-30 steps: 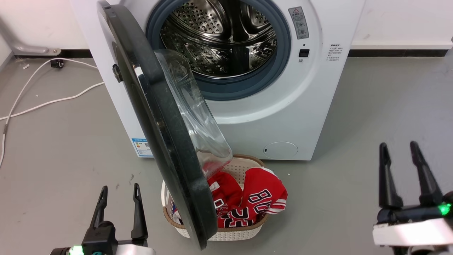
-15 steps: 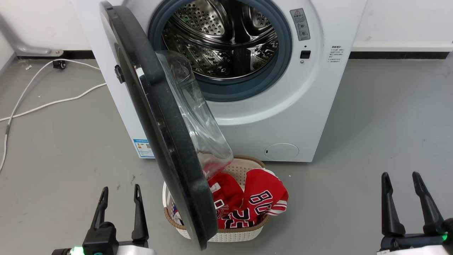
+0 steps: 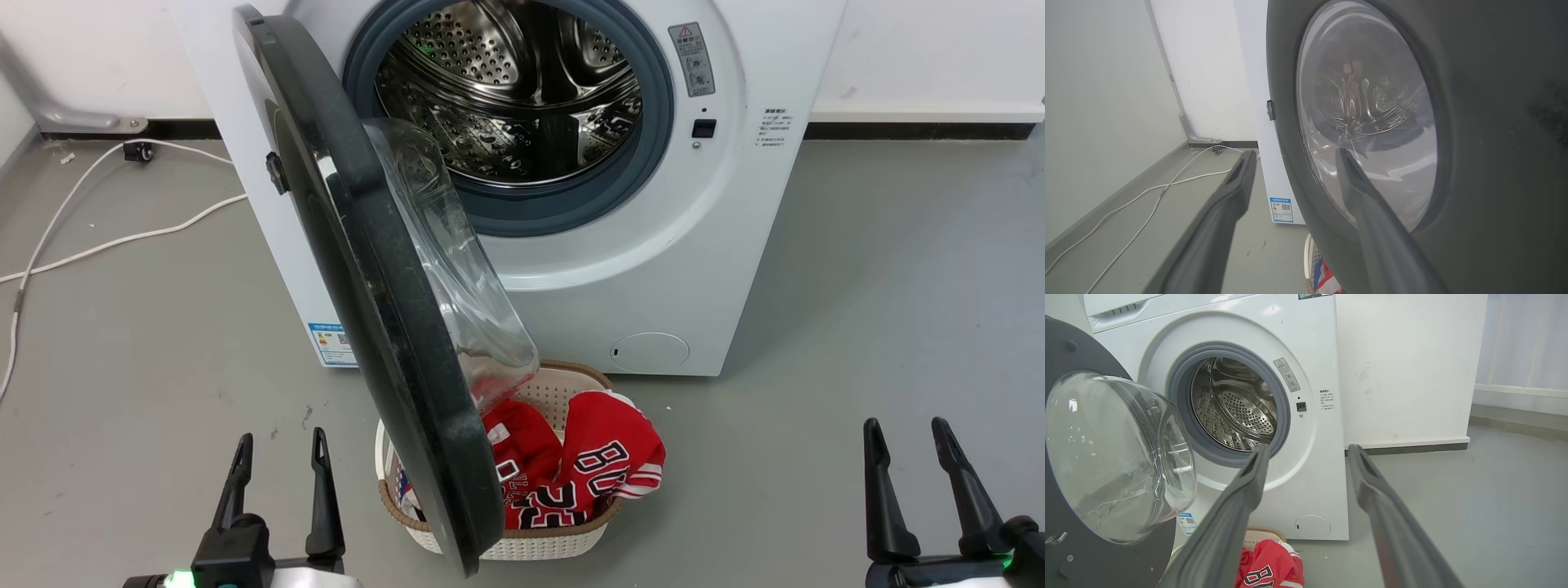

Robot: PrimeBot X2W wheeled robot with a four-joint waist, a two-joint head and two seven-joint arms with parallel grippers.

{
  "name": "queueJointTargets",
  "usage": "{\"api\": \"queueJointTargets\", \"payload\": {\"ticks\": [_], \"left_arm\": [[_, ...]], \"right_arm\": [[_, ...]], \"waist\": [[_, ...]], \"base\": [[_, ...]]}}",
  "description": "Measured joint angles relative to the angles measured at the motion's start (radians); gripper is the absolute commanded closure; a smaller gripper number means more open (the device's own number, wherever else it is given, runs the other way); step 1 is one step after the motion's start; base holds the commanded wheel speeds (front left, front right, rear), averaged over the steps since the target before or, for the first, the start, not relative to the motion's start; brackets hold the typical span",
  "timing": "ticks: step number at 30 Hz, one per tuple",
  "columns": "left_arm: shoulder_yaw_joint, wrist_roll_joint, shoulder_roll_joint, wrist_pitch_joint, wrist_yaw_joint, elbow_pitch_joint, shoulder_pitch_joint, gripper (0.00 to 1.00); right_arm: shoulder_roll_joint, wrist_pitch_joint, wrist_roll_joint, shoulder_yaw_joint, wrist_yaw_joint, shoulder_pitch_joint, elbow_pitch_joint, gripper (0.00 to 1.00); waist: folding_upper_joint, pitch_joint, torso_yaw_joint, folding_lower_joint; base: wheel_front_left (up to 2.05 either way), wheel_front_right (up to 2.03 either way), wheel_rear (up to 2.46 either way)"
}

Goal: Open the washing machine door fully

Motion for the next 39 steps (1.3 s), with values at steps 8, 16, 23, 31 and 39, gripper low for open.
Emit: {"api": "queueJointTargets", "payload": {"ticks": [8, 16, 23, 31, 39], "left_arm": [[0.004, -0.006, 0.0, 0.0, 0.0, -0.004, 0.0, 1.0], [0.065, 0.0, 0.005, 0.0, 0.027, -0.057, -0.006, 1.0], [0.07, 0.042, 0.021, 0.0, 0.048, -0.239, -0.045, 1.0], [-0.076, 0.095, 0.041, 0.0, 0.019, -0.436, -0.108, 1.0], [-0.239, 0.125, 0.042, 0.0, -0.018, -0.486, -0.151, 1.0]], "right_arm": [[0.0, 0.0, 0.001, 0.007, 0.0, -0.001, 0.008, 0.0], [0.0, 0.0, -0.001, 0.012, 0.0, -0.004, 0.014, 0.0], [0.0, 0.0, -0.008, 0.019, 0.0, -0.009, 0.014, 0.0], [0.0, 0.0, -0.008, 0.032, 0.0, -0.009, 0.02, 0.0], [0.0, 0.0, -0.008, 0.044, 0.0, -0.009, 0.023, 0.0]], "waist": [[0.0, 0.001, 0.004, 0.0001], [0.0, -0.001, 0.005, 0.0001], [0.0, -0.005, 0.012, 0.0001], [0.0, -0.01, 0.018, 0.0001], [0.0, -0.016, 0.019, 0.0001]], "base": [[0.0, 0.0, 0.0], [0.0, 0.0, 0.0], [0.0, 0.0, 0.0], [0.0, 0.0, 0.0], [0.0, 0.0, 0.0]]}}
